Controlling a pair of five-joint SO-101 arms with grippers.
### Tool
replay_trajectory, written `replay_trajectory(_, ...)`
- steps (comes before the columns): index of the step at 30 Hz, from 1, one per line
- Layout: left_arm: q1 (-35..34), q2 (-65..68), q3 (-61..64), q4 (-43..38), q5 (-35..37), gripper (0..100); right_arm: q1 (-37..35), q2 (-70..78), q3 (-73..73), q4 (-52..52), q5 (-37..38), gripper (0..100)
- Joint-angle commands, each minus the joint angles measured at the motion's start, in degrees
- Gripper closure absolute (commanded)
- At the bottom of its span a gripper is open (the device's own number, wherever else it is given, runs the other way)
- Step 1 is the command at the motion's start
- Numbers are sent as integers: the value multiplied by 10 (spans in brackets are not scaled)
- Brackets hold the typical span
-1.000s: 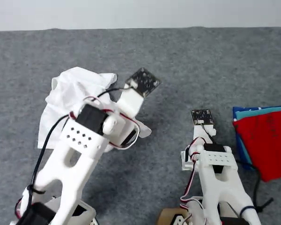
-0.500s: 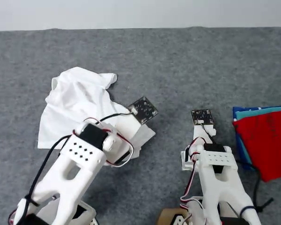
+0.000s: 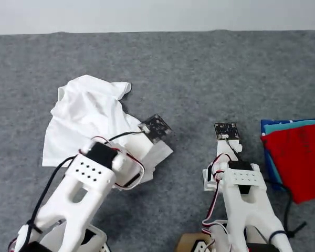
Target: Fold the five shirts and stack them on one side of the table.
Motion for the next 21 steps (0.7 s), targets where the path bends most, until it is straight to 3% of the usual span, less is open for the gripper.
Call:
replay_trajectory(1,-45,-17,-3,-11,-11,998,-10,6,28,28,4,988)
replay_trajectory(9,-127,-17,-2,-10,-28,994,-10,6,28,28,4,988)
replay_trajectory(15,-164,-18,-2,27,-28,856,-10,6,28,28,4,988)
replay_trajectory(21,-175,-20,-7,69,-29,851,-10,6,28,28,4,988)
